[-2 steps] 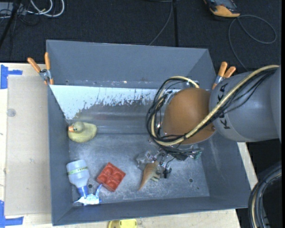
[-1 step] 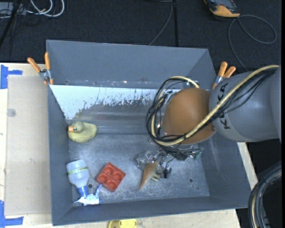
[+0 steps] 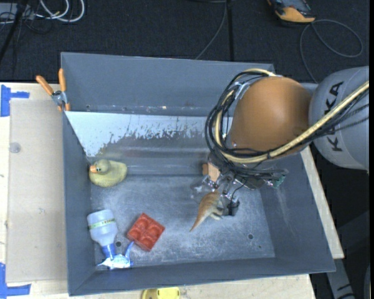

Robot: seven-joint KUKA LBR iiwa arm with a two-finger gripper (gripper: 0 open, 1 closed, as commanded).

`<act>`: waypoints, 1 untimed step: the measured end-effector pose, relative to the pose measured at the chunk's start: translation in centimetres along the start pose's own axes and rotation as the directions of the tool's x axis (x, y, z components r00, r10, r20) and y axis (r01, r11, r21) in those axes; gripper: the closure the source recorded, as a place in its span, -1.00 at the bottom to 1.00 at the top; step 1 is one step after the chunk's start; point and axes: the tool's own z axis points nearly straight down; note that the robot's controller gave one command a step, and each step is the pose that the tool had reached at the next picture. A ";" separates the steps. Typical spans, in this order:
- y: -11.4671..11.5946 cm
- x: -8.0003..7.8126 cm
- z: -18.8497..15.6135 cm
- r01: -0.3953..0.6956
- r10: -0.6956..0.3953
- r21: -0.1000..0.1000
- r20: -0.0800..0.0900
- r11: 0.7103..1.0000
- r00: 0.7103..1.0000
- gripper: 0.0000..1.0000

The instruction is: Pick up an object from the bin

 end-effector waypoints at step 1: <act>0.0 0.0 0.0 -0.002 0.002 0.000 0.000 1.000 1.000 1.00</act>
Offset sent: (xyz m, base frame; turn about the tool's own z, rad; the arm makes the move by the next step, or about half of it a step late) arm 0.0091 0.0041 0.0694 0.0926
